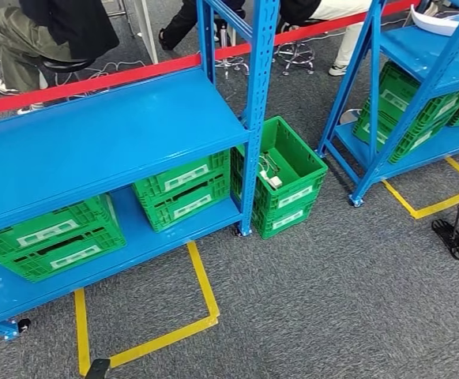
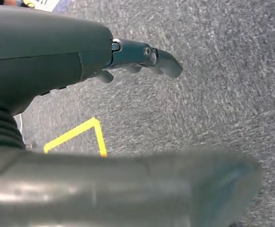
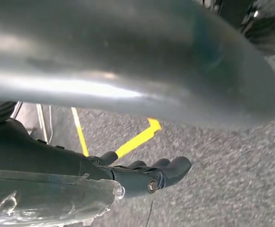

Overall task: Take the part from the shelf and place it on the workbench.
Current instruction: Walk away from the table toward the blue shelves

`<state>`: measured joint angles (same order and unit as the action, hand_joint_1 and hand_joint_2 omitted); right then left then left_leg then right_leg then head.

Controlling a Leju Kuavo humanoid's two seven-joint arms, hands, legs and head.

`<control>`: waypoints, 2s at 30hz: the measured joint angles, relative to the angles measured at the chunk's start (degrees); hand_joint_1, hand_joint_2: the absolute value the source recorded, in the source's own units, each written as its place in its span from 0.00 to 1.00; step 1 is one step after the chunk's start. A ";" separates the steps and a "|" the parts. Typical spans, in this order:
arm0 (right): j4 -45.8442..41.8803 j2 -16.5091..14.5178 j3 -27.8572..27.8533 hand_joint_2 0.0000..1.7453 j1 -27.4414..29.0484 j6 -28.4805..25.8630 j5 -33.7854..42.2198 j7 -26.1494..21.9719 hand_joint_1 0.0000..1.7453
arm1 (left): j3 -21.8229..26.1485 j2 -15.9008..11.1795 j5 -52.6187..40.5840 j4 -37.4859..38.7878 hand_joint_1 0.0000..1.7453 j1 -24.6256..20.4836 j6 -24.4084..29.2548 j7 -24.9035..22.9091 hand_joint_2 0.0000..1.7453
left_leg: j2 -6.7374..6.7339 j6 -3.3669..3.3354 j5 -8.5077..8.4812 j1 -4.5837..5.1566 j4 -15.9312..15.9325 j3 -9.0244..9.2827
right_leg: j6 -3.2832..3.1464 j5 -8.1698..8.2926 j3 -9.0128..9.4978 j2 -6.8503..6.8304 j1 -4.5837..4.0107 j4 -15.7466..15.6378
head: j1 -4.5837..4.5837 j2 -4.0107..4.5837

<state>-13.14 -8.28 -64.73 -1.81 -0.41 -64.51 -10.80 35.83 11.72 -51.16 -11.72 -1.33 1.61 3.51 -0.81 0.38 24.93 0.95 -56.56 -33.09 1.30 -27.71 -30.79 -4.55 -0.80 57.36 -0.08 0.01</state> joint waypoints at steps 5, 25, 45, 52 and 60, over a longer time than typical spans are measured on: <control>0.00 0.16 0.01 0.00 -0.01 -0.78 -0.25 -0.41 0.00 | 0.16 0.03 -0.50 0.00 0.00 -0.01 0.75 -0.36 0.00 | -0.01 -0.02 -0.07 -0.09 0.01 0.02 | 0.07 -0.01 -0.01 0.02 -0.09 0.01 | 0.01 -0.01; 0.02 0.24 -0.25 0.00 0.01 0.82 -0.75 -3.08 0.00 | 0.48 0.21 -1.77 0.00 0.00 -0.02 1.34 -0.49 0.00 | -0.06 -0.27 0.07 0.11 -0.04 0.02 | 0.32 0.03 0.13 0.04 0.12 0.01 | 0.01 -0.01; 0.03 0.16 -0.25 0.00 0.15 1.49 -0.86 -3.34 0.00 | 1.38 0.38 -1.97 0.00 0.00 -0.13 1.32 -0.49 0.00 | 8.64 1.31 -0.91 -1.16 0.51 -0.06 | 0.46 -0.19 0.09 7.48 1.67 1.01 | -0.17 -0.01; 0.02 0.20 -0.43 0.75 0.46 1.19 -1.00 -2.51 0.00 | 1.57 0.45 -2.46 0.00 0.00 -0.37 1.38 -0.49 0.75 | 1.53 2.57 6.71 -1.02 -16.15 -8.21 | -1.03 -0.15 0.03 2.69 1.40 0.88 | 0.89 0.00; -1.61 0.69 4.16 1.00 0.00 1.33 4.63 -1.21 0.00 | -0.03 -0.38 1.39 0.00 0.00 1.63 1.32 -0.49 1.00 | 0.33 0.78 0.11 -0.69 0.40 0.70 | 0.54 -0.52 0.47 1.50 0.90 0.64 | 0.94 -0.01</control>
<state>-14.74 -7.59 -60.57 -1.81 0.92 -59.89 -12.01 35.80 11.34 -49.77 -11.72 0.30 2.93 3.02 -0.48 1.17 25.03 0.27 -56.16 -32.39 1.84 -28.23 -30.32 -3.05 0.10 58.00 0.86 0.00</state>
